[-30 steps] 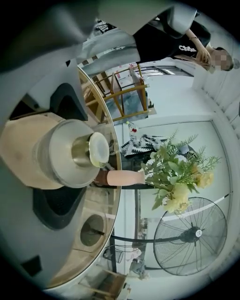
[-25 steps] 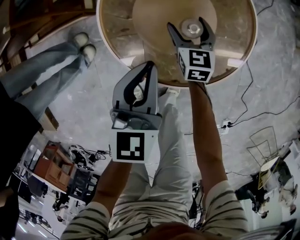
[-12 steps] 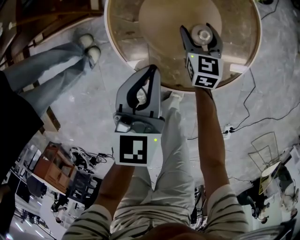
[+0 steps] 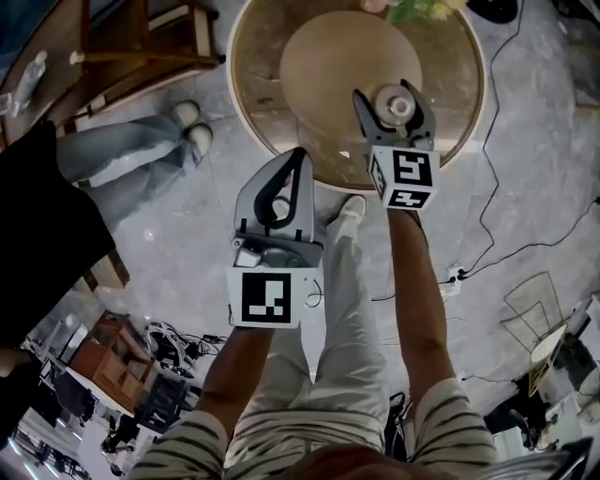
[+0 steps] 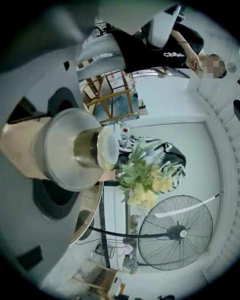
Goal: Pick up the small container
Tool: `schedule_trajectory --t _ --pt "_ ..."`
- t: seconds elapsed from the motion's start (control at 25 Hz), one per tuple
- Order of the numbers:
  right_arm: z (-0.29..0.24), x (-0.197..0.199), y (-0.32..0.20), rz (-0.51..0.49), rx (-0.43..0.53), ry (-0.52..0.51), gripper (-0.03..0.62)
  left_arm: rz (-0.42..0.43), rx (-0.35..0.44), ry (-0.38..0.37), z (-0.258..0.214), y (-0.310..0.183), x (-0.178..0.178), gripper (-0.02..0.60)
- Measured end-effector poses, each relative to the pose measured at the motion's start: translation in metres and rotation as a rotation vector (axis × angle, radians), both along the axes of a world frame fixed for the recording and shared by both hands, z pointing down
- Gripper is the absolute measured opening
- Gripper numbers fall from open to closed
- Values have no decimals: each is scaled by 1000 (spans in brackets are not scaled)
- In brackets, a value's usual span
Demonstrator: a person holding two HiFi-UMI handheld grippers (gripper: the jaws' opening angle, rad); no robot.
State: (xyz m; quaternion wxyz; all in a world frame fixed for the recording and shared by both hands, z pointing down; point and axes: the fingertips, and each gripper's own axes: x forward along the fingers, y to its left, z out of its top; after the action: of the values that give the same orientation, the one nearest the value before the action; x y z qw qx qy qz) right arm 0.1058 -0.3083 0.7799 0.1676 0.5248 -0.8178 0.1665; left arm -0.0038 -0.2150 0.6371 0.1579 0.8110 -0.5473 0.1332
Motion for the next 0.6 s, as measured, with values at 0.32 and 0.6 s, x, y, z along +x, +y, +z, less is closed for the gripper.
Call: schedule_trajectory --t 0.32,0.6 --pt "-101 2 39 12 44 -56 345 1 37 20 -70 22 -6 2" --pt "-187 -1 59 6 112 -112 345 32 121 10 -130 29 -4 2"
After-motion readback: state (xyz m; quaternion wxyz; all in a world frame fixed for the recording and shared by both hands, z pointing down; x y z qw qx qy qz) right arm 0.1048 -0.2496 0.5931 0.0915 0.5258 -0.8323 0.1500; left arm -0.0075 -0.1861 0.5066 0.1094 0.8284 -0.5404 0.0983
